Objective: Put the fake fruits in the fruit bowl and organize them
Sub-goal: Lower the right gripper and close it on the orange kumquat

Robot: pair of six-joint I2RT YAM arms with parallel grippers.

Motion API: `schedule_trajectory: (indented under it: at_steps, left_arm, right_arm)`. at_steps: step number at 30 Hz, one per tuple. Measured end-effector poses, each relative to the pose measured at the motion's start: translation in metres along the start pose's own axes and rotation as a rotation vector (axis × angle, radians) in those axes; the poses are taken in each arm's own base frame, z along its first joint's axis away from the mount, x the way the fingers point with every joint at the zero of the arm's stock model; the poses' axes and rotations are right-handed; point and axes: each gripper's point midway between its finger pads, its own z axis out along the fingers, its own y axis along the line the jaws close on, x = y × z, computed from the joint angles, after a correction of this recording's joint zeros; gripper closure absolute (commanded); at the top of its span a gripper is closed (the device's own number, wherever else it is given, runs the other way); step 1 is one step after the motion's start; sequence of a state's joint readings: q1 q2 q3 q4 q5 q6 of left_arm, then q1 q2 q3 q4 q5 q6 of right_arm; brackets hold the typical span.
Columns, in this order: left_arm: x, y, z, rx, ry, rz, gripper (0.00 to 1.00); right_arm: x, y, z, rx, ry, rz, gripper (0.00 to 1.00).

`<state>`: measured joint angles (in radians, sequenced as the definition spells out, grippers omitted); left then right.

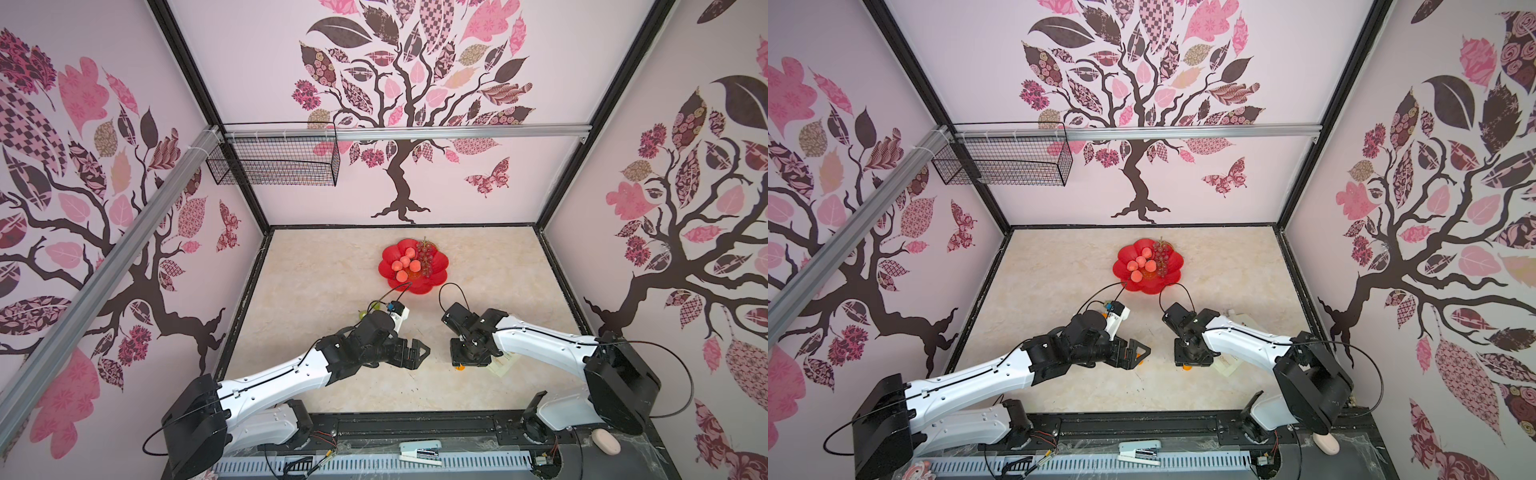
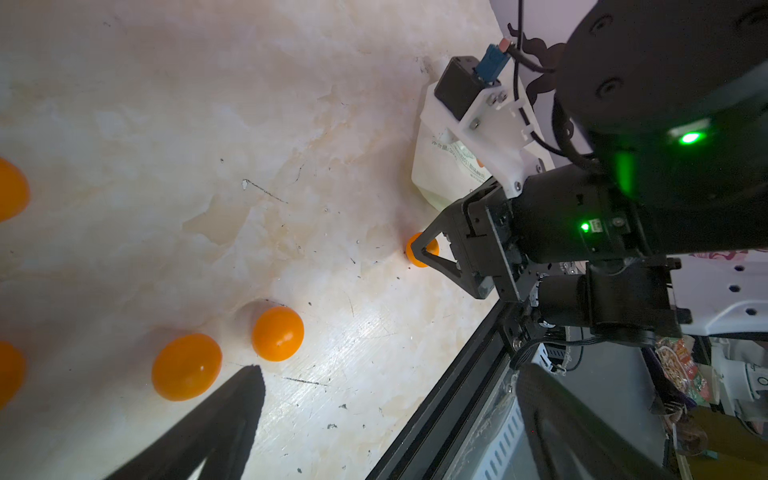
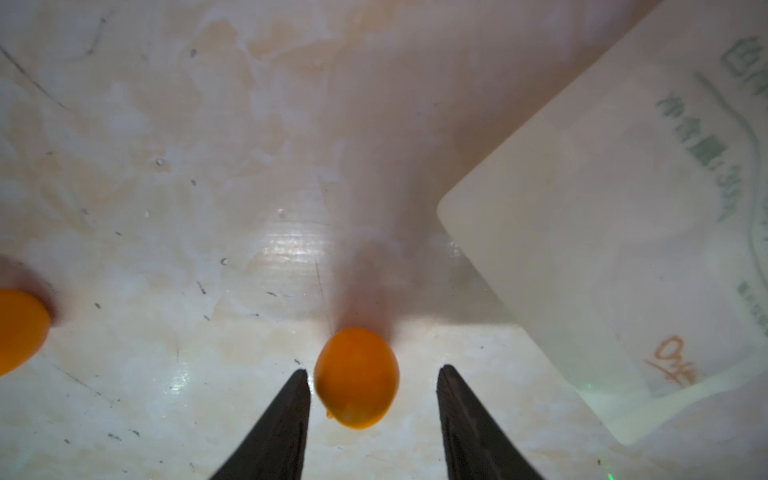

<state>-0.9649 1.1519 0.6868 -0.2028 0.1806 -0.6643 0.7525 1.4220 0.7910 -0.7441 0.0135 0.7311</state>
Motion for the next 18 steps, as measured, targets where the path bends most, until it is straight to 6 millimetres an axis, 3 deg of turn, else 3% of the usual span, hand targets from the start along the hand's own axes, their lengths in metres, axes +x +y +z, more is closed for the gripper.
schedule_trajectory:
  at_steps: [18]
  left_arm:
    - [-0.0051, -0.0039, 0.0006, 0.017, -0.021, -0.005, 0.01]
  right_arm:
    - [0.0065, 0.0031, 0.0100, -0.009, 0.039, -0.001, 0.51]
